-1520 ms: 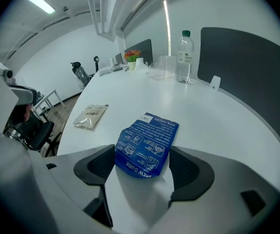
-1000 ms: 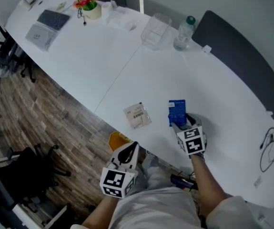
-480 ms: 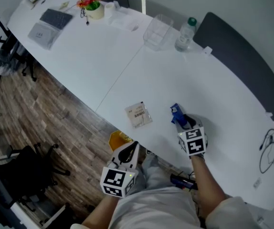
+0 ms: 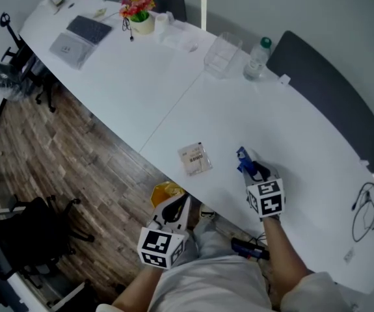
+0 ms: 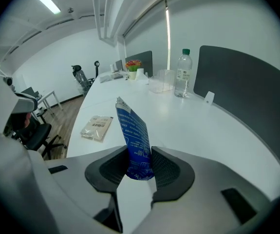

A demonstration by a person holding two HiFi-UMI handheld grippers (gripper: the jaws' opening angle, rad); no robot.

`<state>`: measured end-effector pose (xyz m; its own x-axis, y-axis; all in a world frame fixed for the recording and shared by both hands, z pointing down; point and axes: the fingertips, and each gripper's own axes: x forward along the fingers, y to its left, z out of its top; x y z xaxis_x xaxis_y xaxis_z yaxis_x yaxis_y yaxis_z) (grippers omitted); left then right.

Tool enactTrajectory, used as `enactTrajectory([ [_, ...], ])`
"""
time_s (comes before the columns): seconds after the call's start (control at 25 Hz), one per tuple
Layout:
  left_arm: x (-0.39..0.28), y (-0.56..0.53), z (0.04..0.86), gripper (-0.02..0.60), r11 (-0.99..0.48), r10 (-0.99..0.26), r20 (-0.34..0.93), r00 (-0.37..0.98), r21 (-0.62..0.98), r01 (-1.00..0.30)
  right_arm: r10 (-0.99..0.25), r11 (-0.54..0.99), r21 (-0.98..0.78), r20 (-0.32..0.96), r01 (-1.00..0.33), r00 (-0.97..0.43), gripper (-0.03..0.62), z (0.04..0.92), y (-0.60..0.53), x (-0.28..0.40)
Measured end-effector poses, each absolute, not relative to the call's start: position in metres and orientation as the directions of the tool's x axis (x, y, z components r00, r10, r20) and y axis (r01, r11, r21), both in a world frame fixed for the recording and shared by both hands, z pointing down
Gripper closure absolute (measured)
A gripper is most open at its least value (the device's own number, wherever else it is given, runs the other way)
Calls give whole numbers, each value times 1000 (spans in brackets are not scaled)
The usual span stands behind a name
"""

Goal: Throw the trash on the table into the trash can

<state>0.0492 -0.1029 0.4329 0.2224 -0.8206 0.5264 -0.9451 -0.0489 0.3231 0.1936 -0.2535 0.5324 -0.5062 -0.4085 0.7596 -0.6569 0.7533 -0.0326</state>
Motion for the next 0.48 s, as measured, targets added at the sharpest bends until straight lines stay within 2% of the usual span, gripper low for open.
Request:
enactTrajectory([
  [0.48,10,-63,402,581,25,-869,478,124,294,-955,-352,823,-111,671,-557,-652,445,464,-216,151],
])
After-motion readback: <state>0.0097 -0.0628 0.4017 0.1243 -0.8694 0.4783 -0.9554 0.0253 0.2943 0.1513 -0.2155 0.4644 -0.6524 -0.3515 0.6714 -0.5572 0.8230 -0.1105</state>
